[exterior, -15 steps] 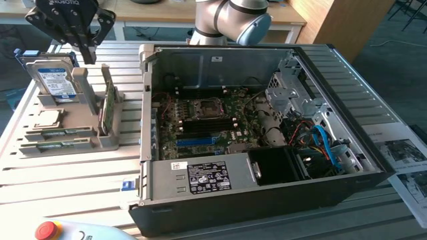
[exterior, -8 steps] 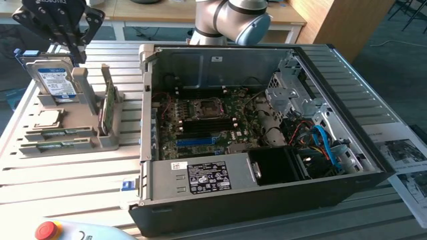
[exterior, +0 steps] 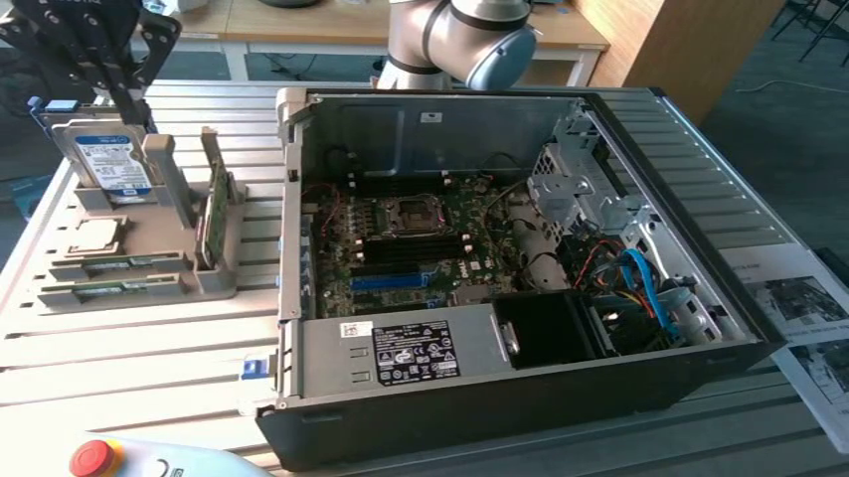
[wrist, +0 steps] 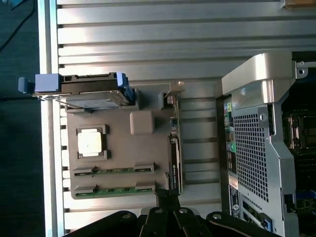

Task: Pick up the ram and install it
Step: 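Reach for the ram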

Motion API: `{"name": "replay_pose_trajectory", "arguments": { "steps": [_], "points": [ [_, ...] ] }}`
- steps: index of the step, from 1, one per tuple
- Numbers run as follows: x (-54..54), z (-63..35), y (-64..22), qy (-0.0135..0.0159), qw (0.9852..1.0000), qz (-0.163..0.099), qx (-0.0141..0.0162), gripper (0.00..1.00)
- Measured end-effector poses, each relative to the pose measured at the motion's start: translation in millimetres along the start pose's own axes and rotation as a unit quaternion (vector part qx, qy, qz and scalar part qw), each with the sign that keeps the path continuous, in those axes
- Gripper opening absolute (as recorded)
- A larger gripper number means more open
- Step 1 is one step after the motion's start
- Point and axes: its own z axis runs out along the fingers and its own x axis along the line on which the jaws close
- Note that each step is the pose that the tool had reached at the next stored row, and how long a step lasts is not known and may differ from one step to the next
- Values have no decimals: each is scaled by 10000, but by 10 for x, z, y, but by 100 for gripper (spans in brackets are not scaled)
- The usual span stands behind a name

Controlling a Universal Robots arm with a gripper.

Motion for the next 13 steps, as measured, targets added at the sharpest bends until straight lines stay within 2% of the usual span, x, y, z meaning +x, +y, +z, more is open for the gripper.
{"name": "replay_pose_trajectory", "arguments": {
  "steps": [13],
  "points": [
    [347,2,10,1,10000,0,0,10]
  ]
}}
